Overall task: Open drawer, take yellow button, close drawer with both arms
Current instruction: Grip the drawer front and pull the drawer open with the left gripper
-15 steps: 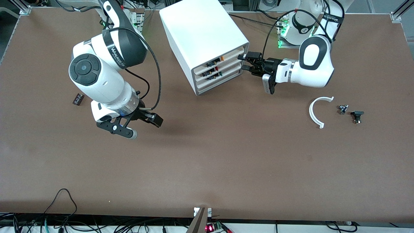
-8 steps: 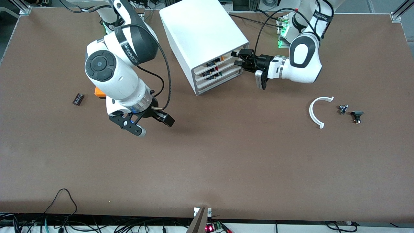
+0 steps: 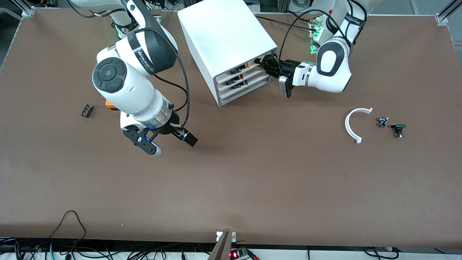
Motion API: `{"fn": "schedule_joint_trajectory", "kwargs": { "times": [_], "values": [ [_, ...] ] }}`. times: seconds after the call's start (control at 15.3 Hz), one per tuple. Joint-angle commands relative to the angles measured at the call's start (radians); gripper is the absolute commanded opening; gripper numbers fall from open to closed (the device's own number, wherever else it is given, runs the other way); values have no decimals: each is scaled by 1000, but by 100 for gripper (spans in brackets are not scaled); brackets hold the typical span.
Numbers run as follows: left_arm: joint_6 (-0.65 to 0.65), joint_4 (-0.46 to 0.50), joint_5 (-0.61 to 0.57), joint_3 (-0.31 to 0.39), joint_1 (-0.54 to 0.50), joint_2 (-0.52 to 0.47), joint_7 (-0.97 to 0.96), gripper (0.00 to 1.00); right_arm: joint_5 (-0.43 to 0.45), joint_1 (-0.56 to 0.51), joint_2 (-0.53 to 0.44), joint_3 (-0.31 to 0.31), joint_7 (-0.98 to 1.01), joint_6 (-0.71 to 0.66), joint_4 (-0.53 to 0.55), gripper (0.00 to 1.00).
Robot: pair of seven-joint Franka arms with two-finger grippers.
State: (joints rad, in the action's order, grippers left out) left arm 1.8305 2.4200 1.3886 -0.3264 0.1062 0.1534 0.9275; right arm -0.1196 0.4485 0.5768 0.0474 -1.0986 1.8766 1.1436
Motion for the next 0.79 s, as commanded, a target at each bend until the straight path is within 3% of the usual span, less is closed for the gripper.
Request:
{"fn": "schedule_joint_trajectory", "kwargs": {
  "times": [0.0,0.33,0.59,0.72],
  "values": [
    [6,5,32,-8,-5,2,22,0,-20,18,34,-1,-55,4,-54,100],
    [6,-51,-15,6,-78,37,7,0,-54,47,35,-3,-156,16,-61,100],
    [0,-209,-201,3,-207,161,5,0,-54,81,34,-3,-230,22,-61,100],
    [-5,-257,-235,3,-233,196,4,0,-54,96,34,-3,-273,24,-59,100]
  ]
}}
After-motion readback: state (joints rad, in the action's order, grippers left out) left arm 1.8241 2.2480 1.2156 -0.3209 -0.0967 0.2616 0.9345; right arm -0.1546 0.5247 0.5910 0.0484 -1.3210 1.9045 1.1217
